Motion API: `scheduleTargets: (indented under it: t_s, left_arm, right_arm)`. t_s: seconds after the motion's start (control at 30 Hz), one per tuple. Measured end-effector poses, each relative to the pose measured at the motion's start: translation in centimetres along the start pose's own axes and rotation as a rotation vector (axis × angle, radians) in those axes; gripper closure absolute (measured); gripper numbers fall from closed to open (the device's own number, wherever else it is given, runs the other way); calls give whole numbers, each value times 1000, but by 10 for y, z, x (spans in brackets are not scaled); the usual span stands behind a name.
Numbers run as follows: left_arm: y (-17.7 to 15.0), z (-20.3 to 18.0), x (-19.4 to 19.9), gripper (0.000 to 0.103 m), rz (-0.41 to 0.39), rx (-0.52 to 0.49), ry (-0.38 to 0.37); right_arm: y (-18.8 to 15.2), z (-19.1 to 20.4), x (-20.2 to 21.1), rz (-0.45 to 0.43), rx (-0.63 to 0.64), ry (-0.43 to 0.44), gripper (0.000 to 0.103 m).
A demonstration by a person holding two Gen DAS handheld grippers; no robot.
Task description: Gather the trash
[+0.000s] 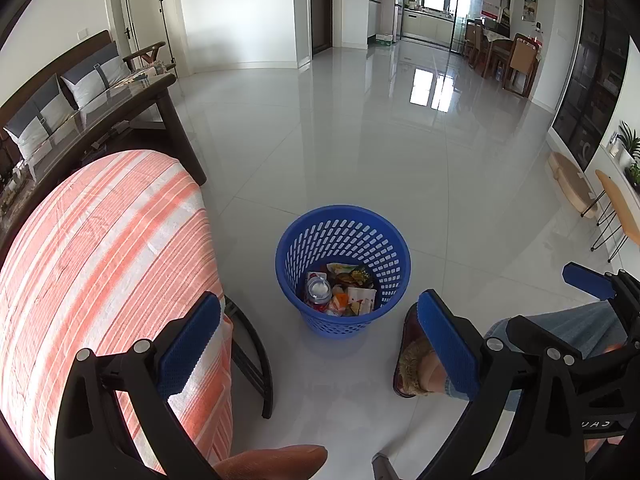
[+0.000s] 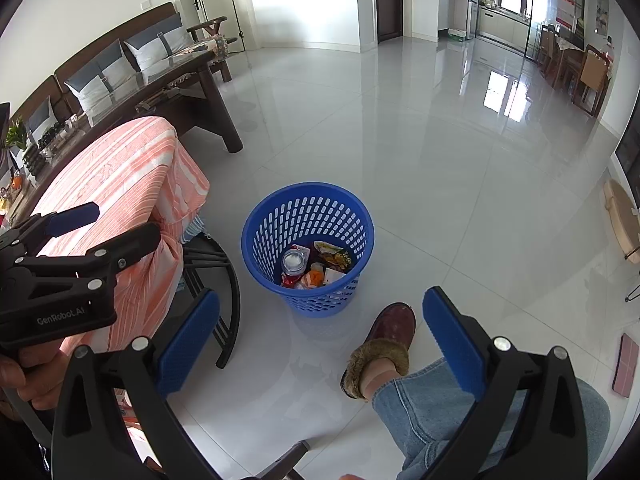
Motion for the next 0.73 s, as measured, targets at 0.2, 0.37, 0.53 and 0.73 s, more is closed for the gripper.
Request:
scheduleTargets:
  t_s: [0.2, 0.37, 0.53, 0.73]
  left_arm:
    - [-2, -2, -1, 5, 6, -8, -1]
    - [2, -2, 4, 5, -8, -5, -7]
    - [2, 4, 8, 5, -8, 6, -11]
    - [-5, 57, 16, 5, 24, 79, 26]
  right_arm:
    - [-2, -3, -1, 2, -4, -5, 5]
    - [-4, -7, 0, 4, -11, -8, 5]
    - [-3, -9, 1, 6, -18, -14, 5]
    - [8, 25, -6, 17, 38, -3, 5]
Point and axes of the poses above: each gripper's, at about its wrist camera, not at the fingertips, and x roughly against the way its jaws point, z to its left, y to its top, the point moved 4 cm from there along -x, roughly the way its jaws point, and after that the axes turned 6 degrees about z, right-handed, at the moved point
